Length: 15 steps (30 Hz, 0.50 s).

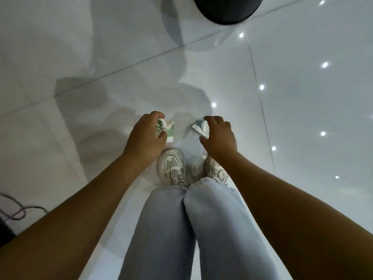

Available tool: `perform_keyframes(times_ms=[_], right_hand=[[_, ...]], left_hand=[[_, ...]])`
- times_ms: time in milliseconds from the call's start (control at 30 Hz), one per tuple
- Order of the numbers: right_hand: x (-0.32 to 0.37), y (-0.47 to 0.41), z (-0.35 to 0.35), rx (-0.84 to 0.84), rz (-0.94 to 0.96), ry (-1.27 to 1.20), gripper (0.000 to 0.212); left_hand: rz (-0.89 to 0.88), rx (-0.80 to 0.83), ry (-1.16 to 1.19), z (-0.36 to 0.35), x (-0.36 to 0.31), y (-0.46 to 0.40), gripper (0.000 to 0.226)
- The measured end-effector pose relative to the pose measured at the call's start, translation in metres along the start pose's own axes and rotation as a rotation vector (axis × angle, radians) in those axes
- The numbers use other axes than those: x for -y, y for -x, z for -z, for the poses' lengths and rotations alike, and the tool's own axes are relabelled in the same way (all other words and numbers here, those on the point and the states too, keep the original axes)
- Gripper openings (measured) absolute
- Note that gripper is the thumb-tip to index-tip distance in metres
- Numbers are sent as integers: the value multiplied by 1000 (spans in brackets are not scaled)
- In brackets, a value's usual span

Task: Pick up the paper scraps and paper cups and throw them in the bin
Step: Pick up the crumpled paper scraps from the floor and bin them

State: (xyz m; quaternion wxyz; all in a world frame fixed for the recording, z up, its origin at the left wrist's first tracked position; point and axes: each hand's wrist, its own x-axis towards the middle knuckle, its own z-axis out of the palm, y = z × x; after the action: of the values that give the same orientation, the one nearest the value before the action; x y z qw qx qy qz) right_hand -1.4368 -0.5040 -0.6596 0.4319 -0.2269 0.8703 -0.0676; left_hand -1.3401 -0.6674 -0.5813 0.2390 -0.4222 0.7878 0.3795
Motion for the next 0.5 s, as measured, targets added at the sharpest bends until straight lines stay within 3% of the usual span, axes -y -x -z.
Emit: perform_keyframes(times_ms=[133,267,500], right_hand=[[-28,-43,-63,-19,-33,33,61],[-47,-60,-102,-69,7,24,54],[-50,-60,-106,-117,20,27,51]], left_hand=[[19,8,20,-55,31,-44,38],[31,16,51,-89,48,-68,39],[15,49,47,-95,44,-72,38]])
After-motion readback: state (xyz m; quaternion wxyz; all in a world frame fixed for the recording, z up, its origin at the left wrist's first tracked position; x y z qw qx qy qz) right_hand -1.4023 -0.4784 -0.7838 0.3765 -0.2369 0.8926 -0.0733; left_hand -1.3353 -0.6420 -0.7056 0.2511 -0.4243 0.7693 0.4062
